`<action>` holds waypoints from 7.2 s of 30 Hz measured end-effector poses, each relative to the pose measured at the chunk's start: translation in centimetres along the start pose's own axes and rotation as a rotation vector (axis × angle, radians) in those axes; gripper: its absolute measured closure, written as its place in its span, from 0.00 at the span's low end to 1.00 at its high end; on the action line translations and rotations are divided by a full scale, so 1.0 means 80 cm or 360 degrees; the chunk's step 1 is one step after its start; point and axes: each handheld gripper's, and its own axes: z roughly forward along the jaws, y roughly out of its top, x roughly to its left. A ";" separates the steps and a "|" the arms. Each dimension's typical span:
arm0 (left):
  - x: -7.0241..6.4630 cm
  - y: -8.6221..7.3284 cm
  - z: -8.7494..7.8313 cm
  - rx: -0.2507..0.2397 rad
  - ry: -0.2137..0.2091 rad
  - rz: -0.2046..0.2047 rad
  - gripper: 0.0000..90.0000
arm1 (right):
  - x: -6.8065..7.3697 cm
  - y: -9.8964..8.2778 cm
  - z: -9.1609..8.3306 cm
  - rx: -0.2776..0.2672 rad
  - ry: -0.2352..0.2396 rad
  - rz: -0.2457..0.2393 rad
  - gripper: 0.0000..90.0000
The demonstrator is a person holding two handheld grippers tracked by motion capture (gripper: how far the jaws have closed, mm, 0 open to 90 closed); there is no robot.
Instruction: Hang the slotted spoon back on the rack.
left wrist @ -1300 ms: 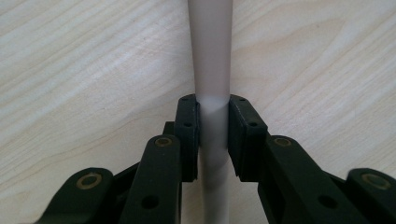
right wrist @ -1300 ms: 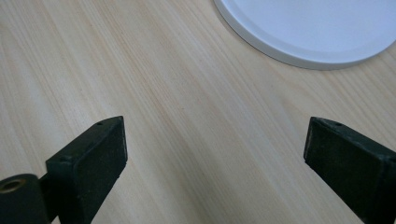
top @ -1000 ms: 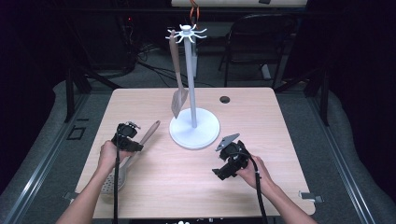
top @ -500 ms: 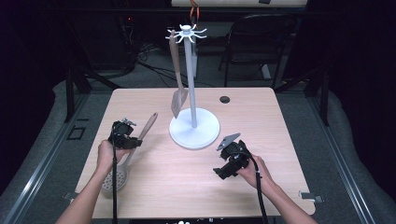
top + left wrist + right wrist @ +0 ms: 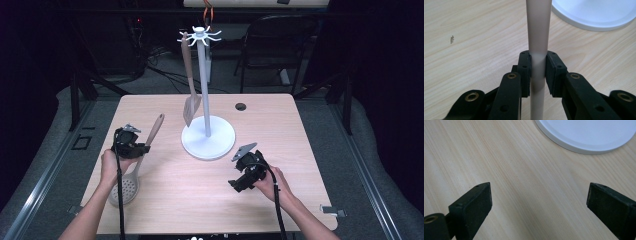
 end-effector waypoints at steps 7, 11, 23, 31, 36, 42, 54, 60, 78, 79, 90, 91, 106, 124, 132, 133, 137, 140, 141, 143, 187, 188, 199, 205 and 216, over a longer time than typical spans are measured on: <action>-0.006 -0.002 -0.018 -0.0123 0.0045 0.0017 0.83 | 0.001 0.001 -0.001 0.0005 -0.0007 -0.0018 0.06; -0.006 -0.006 -0.031 -0.0213 0.0065 0.0002 0.84 | 0.000 0.000 0.000 0.0005 0.0001 -0.0009 0.06; -0.010 -0.008 -0.062 -0.0544 0.0176 -0.0012 0.84 | 0.000 0.000 0.001 -0.0006 0.0002 0.0002 0.06; -0.016 -0.005 -0.072 -0.0610 0.0202 -0.0003 0.84 | 0.000 0.001 0.002 0.0008 0.0000 -0.0005 0.06; -0.024 -0.004 -0.081 -0.0719 0.0237 0.0004 0.84 | 0.000 0.001 0.003 -0.0001 0.0003 0.0008 0.06; -0.039 -0.001 -0.088 -0.0846 0.0254 0.0028 0.84 | -0.001 0.000 0.001 0.0010 -0.0005 -0.0010 0.06; -0.063 0.022 -0.086 -0.0857 0.0149 0.0134 0.84 | 0.001 -0.003 -0.003 -0.0003 -0.0020 0.0014 0.06; -0.070 0.035 -0.088 -0.0876 0.0119 0.0163 0.84 | -0.002 -0.005 -0.004 0.0002 -0.0026 0.0031 0.06; -0.079 0.072 -0.086 -0.0861 0.0033 0.0213 0.84 | -0.004 -0.005 -0.001 0.0015 -0.0026 0.0043 0.06; -0.081 0.074 -0.086 -0.0866 0.0029 0.0219 0.84 | -0.003 -0.005 -0.001 0.0018 -0.0027 0.0041 0.06; -0.096 0.098 -0.081 -0.0836 -0.0013 0.0272 0.84 | -0.002 -0.005 -0.002 0.0022 -0.0028 0.0031 0.06; -0.097 0.100 -0.081 -0.0835 -0.0020 0.0272 0.84 | -0.002 -0.005 -0.002 0.0015 -0.0024 0.0036 0.06; -0.109 0.139 -0.084 -0.0851 -0.0043 0.0303 0.83 | -0.001 -0.004 -0.001 0.0024 -0.0017 0.0029 0.06; -0.119 0.179 -0.090 -0.0863 -0.0042 0.0291 0.83 | -0.002 -0.005 -0.001 0.0025 -0.0021 0.0025 0.06; -0.126 0.193 -0.093 -0.0850 -0.0009 0.0283 0.84 | -0.003 -0.005 -0.001 0.0026 -0.0025 0.0020 0.06; -0.127 0.194 -0.093 -0.0855 -0.0005 0.0280 0.84 | -0.003 -0.005 -0.001 0.0027 -0.0025 0.0020 0.06; -0.129 0.199 -0.093 -0.0845 0.0000 0.0278 0.84 | -0.003 -0.005 -0.001 0.0025 -0.0025 0.0019 0.06; -0.130 0.203 -0.093 -0.0835 0.0006 0.0277 0.84 | -0.003 -0.005 -0.002 0.0030 -0.0030 0.0016 0.06; -0.131 0.204 -0.092 -0.0835 0.0008 0.0273 0.84 | -0.003 -0.005 -0.002 0.0030 -0.0031 0.0015 0.06; -0.131 0.206 -0.092 -0.0829 0.0010 0.0277 0.83 | -0.003 -0.005 -0.002 0.0032 -0.0031 0.0015 0.06; -0.131 0.217 -0.073 -0.0803 0.0012 0.0226 0.76 | -0.002 -0.005 -0.001 0.0026 -0.0010 0.0020 0.06; -0.131 0.216 -0.073 -0.0808 0.0013 0.0219 0.75 | -0.002 -0.005 -0.001 0.0026 -0.0011 0.0019 0.06; -0.129 0.201 -0.080 -0.0812 0.0027 0.0219 0.60 | -0.002 -0.005 0.000 0.0018 -0.0010 0.0028 0.06; -0.128 0.188 -0.086 -0.0762 0.0045 0.0242 0.39 | -0.002 -0.005 -0.001 0.0029 -0.0014 0.0020 0.06; -0.115 0.148 -0.104 -0.0683 0.0109 0.0257 0.19 | -0.001 -0.004 -0.001 0.0029 -0.0016 0.0018 0.06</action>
